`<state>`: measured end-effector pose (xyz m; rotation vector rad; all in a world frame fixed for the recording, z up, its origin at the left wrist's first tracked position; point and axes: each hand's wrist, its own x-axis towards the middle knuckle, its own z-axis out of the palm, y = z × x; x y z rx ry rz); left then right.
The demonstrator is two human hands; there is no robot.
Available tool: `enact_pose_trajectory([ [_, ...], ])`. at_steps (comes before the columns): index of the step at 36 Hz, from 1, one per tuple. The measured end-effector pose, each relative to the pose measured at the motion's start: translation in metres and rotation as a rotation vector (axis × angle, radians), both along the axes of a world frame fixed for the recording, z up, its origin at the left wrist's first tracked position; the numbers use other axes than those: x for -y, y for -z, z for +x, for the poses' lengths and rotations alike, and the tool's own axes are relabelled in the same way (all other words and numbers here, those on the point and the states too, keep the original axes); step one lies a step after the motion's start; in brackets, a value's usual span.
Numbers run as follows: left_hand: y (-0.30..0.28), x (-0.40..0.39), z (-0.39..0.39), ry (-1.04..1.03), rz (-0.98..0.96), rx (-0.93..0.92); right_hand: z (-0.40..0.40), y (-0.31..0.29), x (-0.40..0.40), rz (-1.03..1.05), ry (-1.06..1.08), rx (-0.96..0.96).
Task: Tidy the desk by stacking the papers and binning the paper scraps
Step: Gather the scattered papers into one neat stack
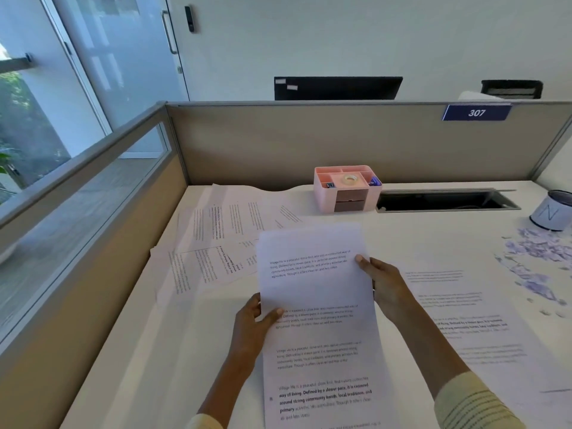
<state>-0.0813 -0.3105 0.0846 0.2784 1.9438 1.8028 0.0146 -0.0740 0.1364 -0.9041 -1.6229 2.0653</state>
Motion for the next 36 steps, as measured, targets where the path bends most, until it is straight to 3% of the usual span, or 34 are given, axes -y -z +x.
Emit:
enact_pose_trajectory([
  [7,-0.005,0.010,-0.014,-0.063,0.160,0.038,-0.008,-0.023,-0.005,0.047,-0.052,-0.056],
  [19,-0.033,0.017,-0.055,-0.118,0.243,-0.064,-0.032,-0.059,-0.011,0.086,0.029,-0.110],
  [25,-0.038,0.031,-0.080,-0.238,0.288,-0.004,-0.037,-0.070,-0.022,0.109,0.115,-0.173],
  [30,-0.035,0.041,-0.092,-0.322,0.245,-0.087,-0.036,-0.080,-0.032,0.136,0.184,-0.225],
  [36,-0.032,0.042,-0.099,-0.420,0.060,-0.264,-0.036,-0.087,-0.036,0.184,0.187,-0.282],
])
